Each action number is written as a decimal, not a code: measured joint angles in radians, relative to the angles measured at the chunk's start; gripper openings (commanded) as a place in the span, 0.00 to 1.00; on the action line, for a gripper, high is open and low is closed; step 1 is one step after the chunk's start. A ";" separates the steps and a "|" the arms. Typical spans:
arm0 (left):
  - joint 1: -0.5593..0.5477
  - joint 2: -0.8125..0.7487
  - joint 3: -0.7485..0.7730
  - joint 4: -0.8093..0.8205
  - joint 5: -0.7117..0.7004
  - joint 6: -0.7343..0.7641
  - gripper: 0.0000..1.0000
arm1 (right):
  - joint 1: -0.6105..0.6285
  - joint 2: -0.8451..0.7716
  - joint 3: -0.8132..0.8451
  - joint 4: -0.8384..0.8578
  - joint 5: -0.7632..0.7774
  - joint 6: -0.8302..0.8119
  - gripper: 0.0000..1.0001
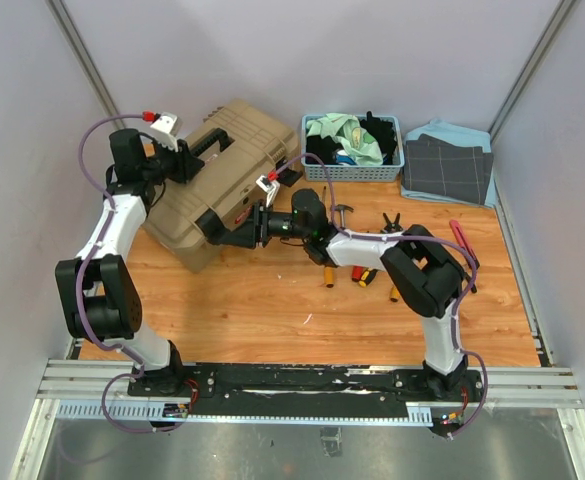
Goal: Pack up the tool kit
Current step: Open the toolbox at the center of the board.
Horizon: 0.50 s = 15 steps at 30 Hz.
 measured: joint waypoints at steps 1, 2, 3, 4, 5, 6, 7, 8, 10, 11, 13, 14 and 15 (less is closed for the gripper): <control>0.000 -0.001 -0.003 0.004 -0.001 -0.003 0.00 | 0.000 -0.013 0.018 -0.063 -0.006 -0.021 0.47; 0.000 -0.002 -0.006 0.007 -0.001 -0.005 0.00 | 0.000 -0.024 0.035 -0.129 -0.009 -0.045 0.48; 0.000 -0.003 -0.009 0.009 -0.002 -0.006 0.00 | 0.001 -0.037 0.053 -0.192 -0.010 -0.071 0.49; 0.000 -0.005 -0.013 0.012 -0.002 -0.007 0.00 | 0.003 -0.052 0.068 -0.256 -0.006 -0.101 0.51; 0.000 -0.006 -0.016 0.015 -0.002 -0.008 0.00 | 0.005 -0.066 0.078 -0.306 -0.003 -0.126 0.52; 0.000 -0.009 -0.018 0.015 -0.002 -0.010 0.00 | 0.008 -0.092 0.090 -0.384 0.017 -0.173 0.53; 0.000 -0.011 -0.020 0.015 -0.002 -0.013 0.00 | 0.011 -0.119 0.097 -0.443 0.031 -0.209 0.54; 0.000 -0.014 -0.021 0.015 -0.002 -0.017 0.00 | 0.014 -0.144 0.101 -0.490 0.049 -0.240 0.55; -0.001 -0.017 -0.023 0.012 0.000 -0.027 0.00 | 0.020 -0.204 0.113 -0.598 0.088 -0.305 0.55; -0.001 -0.018 -0.024 0.013 0.000 -0.030 0.00 | 0.021 -0.237 0.128 -0.659 0.116 -0.338 0.56; -0.001 -0.018 -0.026 0.016 0.000 -0.034 0.00 | 0.021 -0.263 0.168 -0.731 0.147 -0.378 0.58; -0.001 -0.018 -0.026 0.016 0.000 -0.037 0.00 | 0.021 -0.265 0.204 -0.769 0.164 -0.395 0.59; -0.001 -0.018 -0.026 0.017 0.000 -0.041 0.00 | 0.021 -0.257 0.250 -0.811 0.179 -0.411 0.61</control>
